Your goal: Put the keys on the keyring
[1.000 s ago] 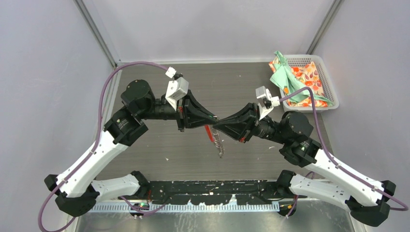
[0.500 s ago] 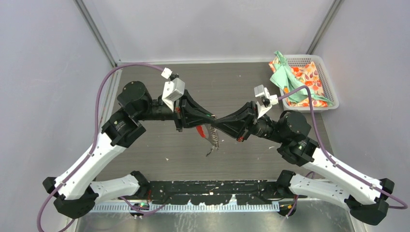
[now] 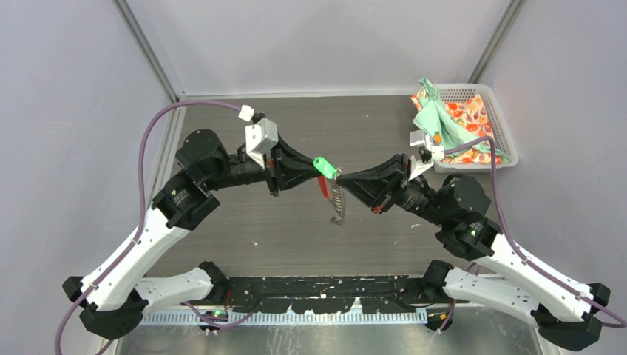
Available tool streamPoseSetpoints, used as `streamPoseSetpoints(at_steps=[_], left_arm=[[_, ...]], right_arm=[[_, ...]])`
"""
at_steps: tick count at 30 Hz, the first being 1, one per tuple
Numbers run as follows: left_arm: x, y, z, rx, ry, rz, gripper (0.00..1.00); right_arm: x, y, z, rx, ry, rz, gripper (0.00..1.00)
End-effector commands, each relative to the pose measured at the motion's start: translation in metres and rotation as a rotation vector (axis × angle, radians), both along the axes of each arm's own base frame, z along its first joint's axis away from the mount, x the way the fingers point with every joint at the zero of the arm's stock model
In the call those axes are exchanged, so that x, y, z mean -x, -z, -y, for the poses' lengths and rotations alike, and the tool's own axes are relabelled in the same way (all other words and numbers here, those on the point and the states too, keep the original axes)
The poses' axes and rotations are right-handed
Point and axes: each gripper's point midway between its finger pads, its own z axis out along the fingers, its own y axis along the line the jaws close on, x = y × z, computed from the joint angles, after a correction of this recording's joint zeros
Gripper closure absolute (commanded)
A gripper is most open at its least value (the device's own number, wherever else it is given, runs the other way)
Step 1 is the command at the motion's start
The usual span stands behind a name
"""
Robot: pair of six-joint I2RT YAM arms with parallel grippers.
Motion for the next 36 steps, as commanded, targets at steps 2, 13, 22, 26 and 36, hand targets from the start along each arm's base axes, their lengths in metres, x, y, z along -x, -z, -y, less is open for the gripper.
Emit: streamPoseSetpoints(at_steps=[2, 13, 22, 26, 36], left_arm=[[-0.009, -0.011, -0.006, 0.034, -0.058, 0.056, 0.84], [0.012, -0.022, -0.014, -0.023, 0.047, 0.369, 0.39], [0.014, -0.03, -0.005, -0.062, 0.115, 0.34, 0.55], [0.006, -0.029, 0.001, -0.091, 0.115, 0.294, 0.58], [0.007, 0.028, 0.011, -0.346, 0.242, 0.137, 0.64]], right_arm=[[0.006, -0.027, 0.012, -0.087, 0.018, 0.064, 0.99], [0.0, 0.0, 0.012, 0.186, 0.051, 0.061, 0.99], [0.0, 0.028, 0.005, 0.508, -0.017, 0.055, 0.99], [-0.002, 0.031, 0.007, 0.584, -0.023, 0.066, 0.99], [-0.006, 0.041, 0.008, 0.72, -0.048, 0.062, 0.99]])
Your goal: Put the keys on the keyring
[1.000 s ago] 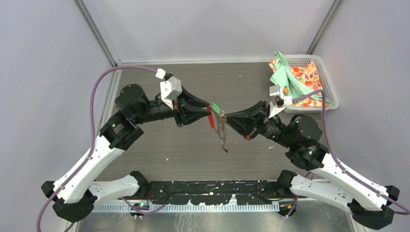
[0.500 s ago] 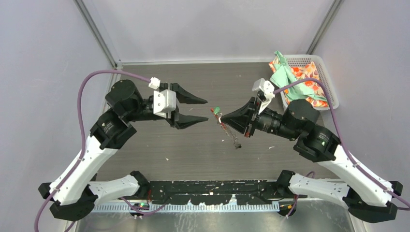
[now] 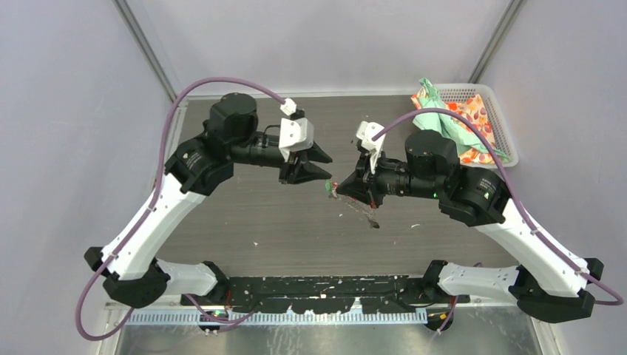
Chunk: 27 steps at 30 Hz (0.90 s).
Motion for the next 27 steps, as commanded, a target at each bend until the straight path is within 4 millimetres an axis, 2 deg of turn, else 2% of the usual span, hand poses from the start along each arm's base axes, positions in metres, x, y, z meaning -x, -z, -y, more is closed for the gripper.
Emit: streamPoseSetpoints(at_steps=[1, 8, 15, 21, 24, 27], left_arm=[[0.018, 0.016, -0.007, -0.108, 0.068, -0.073, 0.64], [0.015, 0.038, -0.004, -0.18, 0.048, -0.144, 0.7], [0.011, 0.043, 0.002, -0.18, 0.016, -0.209, 0.74], [0.026, 0.029, 0.001, -0.138, 0.085, -0.221, 0.68], [0.044, 0.027, -0.001, -0.137, 0.173, -0.27, 0.64], [0.041, 0.033, 0.002, -0.142, 0.162, -0.301, 0.6]], right_arm=[[0.007, -0.016, 0.007, 0.006, -0.033, 0.051, 0.99], [0.006, -0.017, 0.008, 0.019, -0.036, 0.067, 0.99], [0.006, -0.015, 0.007, 0.035, -0.047, 0.071, 0.99], [0.003, -0.011, 0.013, 0.072, -0.027, 0.085, 0.99], [0.002, -0.011, 0.015, 0.079, -0.02, 0.098, 0.99], [0.002, -0.013, 0.014, 0.077, -0.024, 0.105, 0.99]])
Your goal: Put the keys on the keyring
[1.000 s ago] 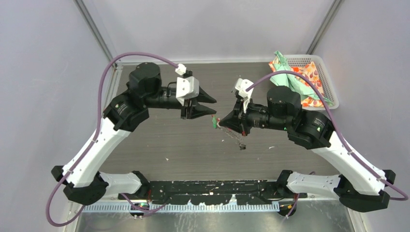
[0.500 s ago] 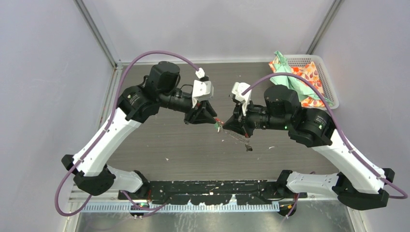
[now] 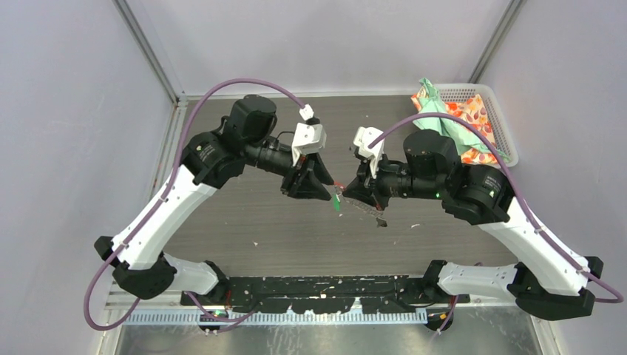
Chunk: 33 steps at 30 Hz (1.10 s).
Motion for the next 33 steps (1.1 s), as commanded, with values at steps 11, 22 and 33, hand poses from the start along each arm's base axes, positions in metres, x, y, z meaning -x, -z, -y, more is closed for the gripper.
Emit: streamPoseSetpoints(at_steps=[11, 22, 33], left_arm=[[-0.021, 0.006, 0.009, 0.005, -0.191, -0.134, 0.7], [-0.02, 0.008, 0.011, 0.01, -0.208, -0.188, 0.91], [-0.045, 0.021, 0.007, 0.002, -0.372, -0.174, 1.0]], right_arm=[[-0.005, -0.022, 0.003, -0.019, 0.023, 0.101, 0.99], [-0.008, -0.016, 0.0, 0.033, 0.036, 0.133, 0.99], [-0.006, -0.031, -0.001, -0.051, 0.052, 0.181, 0.99]])
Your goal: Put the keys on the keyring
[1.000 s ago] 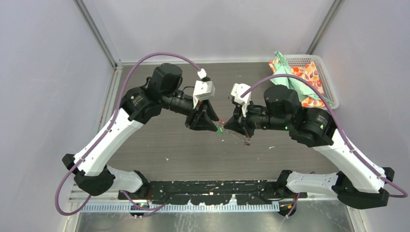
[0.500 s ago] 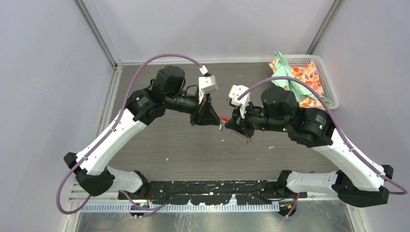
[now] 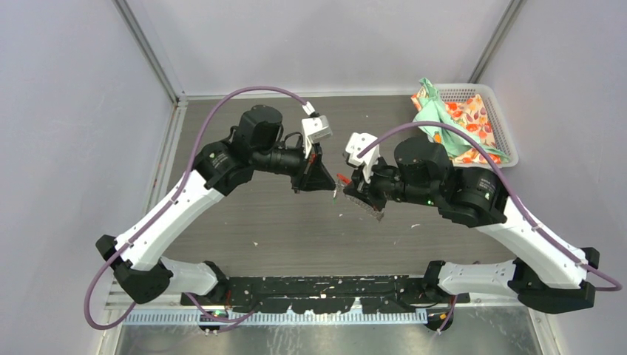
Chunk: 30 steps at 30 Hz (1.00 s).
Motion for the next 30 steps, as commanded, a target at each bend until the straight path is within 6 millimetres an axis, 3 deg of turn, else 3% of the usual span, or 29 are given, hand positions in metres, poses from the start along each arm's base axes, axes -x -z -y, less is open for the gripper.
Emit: streamPoseSetpoints(at_steps=[1, 12, 14, 18, 20, 21, 24, 26, 29, 30], left_arm=[[-0.018, -0.014, -0.003, 0.043, -0.113, 0.059, 1.0], [-0.008, -0.016, 0.003, 0.087, -0.053, 0.009, 1.0], [-0.003, -0.017, 0.004, 0.098, -0.028, 0.003, 0.94], [0.004, -0.018, 0.004, 0.113, 0.006, -0.008, 0.94], [0.01, -0.019, 0.004, 0.123, 0.037, -0.021, 0.86], [0.013, -0.02, 0.003, 0.127, 0.053, -0.023, 0.83], [0.009, -0.029, 0.003, 0.155, 0.047, 0.011, 0.97], [0.001, -0.038, -0.001, 0.171, 0.016, 0.039, 1.0], [-0.007, -0.046, -0.007, 0.174, -0.012, 0.086, 0.97], [-0.009, -0.048, -0.009, 0.171, -0.02, 0.104, 0.86]], right_arm=[[0.004, -0.04, -0.005, -0.161, -0.024, 0.085, 0.99], [0.013, -0.047, -0.011, -0.275, -0.06, 0.084, 0.99], [0.013, -0.047, -0.011, -0.298, -0.054, 0.084, 0.99], [0.01, -0.046, -0.011, -0.334, -0.03, 0.088, 0.99], [0.008, -0.044, -0.009, -0.349, -0.008, 0.094, 0.99], [0.006, -0.041, -0.01, -0.349, 0.001, 0.096, 0.99], [0.003, -0.023, -0.014, -0.313, 0.003, 0.081, 0.99], [0.002, -0.006, -0.015, -0.266, 0.001, 0.066, 0.99], [-0.003, 0.011, -0.015, -0.214, 0.023, 0.054, 0.99], [-0.005, 0.015, -0.014, -0.205, 0.033, 0.056, 0.99]])
